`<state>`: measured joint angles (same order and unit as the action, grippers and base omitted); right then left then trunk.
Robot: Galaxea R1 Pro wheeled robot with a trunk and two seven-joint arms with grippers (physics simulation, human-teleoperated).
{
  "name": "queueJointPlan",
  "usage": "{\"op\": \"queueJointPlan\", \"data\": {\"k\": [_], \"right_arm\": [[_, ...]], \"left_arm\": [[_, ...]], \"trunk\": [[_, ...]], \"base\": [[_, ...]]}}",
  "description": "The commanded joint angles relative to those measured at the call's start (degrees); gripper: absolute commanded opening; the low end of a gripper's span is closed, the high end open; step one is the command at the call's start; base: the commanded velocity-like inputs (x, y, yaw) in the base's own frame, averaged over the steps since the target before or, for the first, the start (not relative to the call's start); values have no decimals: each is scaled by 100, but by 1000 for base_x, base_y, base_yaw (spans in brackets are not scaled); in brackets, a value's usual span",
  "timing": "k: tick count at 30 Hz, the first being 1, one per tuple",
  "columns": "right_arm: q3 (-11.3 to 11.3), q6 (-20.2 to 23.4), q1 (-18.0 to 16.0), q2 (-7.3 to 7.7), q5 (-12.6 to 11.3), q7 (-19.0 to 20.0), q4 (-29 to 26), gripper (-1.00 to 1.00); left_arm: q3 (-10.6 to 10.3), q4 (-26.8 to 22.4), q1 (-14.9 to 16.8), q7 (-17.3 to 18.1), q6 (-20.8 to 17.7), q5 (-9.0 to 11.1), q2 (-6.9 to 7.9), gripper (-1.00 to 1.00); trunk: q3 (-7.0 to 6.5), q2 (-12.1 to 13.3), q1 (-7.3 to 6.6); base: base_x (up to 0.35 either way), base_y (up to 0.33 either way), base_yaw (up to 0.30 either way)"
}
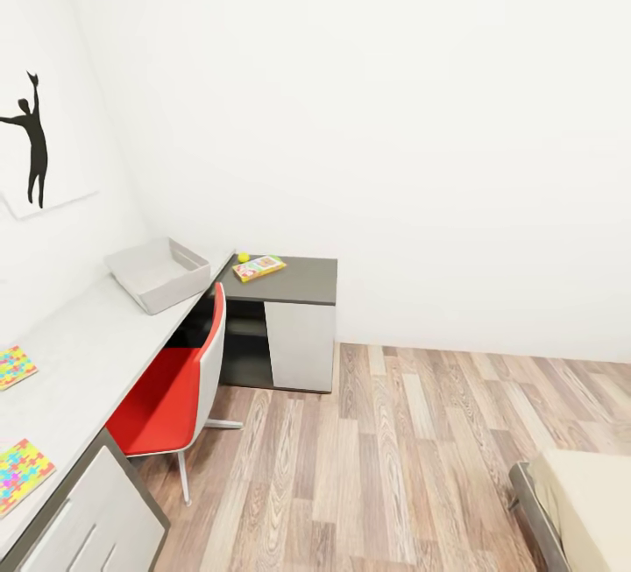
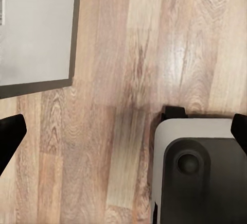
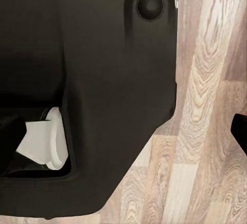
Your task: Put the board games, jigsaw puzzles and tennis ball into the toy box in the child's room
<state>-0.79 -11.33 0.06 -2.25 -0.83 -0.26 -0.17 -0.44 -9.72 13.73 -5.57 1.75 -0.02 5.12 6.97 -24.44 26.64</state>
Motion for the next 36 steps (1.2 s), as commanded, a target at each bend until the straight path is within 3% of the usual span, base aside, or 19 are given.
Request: {"op": "queueJointPlan", "data": {"k": [1, 4, 13, 31, 36], "right_arm": [[-11, -60, -9, -2, -20, -5, -45, 100], [-14, -70, -53, -3, -76, -13, -195, 100], [-17, 134, -431, 1, -385, -191, -812, 100], [-24, 457, -1176, 22, -549, -1358, -966, 100], [-148, 697, -1530, 70, -878, -1443, -967, 100]], "left_arm": [[-7, 8, 2, -14, 18, -2, -1, 100], [-8, 23, 3, -14, 18, -8, -2, 100], [-9, 38, 6, -14, 18, -14, -2, 100], [-9, 46, 6, -14, 23, -24, -27, 100], [-9, 47, 5, -14, 26, -24, -45, 100]], "trunk": [[-9, 32, -20], [-63, 152, -86], [-63, 152, -86], [-63, 152, -86], [-63, 152, -86]], "base": [[0, 0, 0], [0, 0, 0], [0, 0, 0], [0, 0, 0], [0, 0, 0]]}}
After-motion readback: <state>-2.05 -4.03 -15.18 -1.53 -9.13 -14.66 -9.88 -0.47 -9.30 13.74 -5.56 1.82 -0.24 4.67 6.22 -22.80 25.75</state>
